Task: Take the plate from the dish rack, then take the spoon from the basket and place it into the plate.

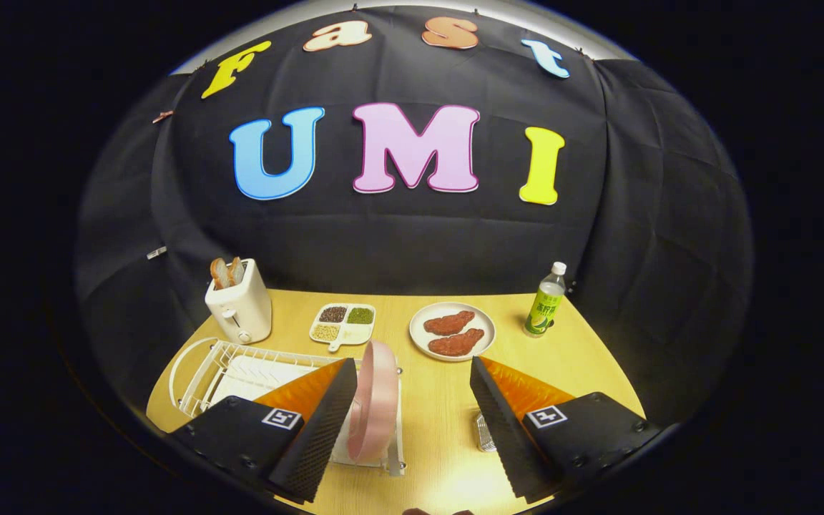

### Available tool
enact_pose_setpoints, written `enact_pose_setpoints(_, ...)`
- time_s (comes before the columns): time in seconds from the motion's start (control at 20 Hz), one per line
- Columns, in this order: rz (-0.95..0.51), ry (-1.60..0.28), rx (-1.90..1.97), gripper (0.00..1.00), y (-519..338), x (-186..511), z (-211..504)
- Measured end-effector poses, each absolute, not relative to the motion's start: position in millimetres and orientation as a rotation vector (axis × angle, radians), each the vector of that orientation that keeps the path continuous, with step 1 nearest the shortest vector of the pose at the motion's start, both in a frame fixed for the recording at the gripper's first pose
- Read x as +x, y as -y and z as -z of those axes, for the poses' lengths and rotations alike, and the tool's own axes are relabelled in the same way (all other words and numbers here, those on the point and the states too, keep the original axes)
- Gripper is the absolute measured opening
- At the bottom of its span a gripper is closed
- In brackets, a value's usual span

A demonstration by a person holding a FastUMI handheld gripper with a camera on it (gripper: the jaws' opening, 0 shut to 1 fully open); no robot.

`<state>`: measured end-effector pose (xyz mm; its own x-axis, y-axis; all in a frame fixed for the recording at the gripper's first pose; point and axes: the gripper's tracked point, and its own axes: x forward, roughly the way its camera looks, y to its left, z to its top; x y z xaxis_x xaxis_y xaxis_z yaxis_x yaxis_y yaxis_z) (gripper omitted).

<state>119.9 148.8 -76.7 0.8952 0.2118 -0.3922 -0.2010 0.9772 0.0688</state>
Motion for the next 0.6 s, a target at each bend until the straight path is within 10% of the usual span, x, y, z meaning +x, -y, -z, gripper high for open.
enact_pose_setpoints(0.25, -0.215, -0.476, 0.011, 0.97, -170.4, 132.5, 100.7)
enact_pose_setpoints(0.6, -0.177, -0.609, 0.014, 0.57, -182.8, 144.5, 143.7)
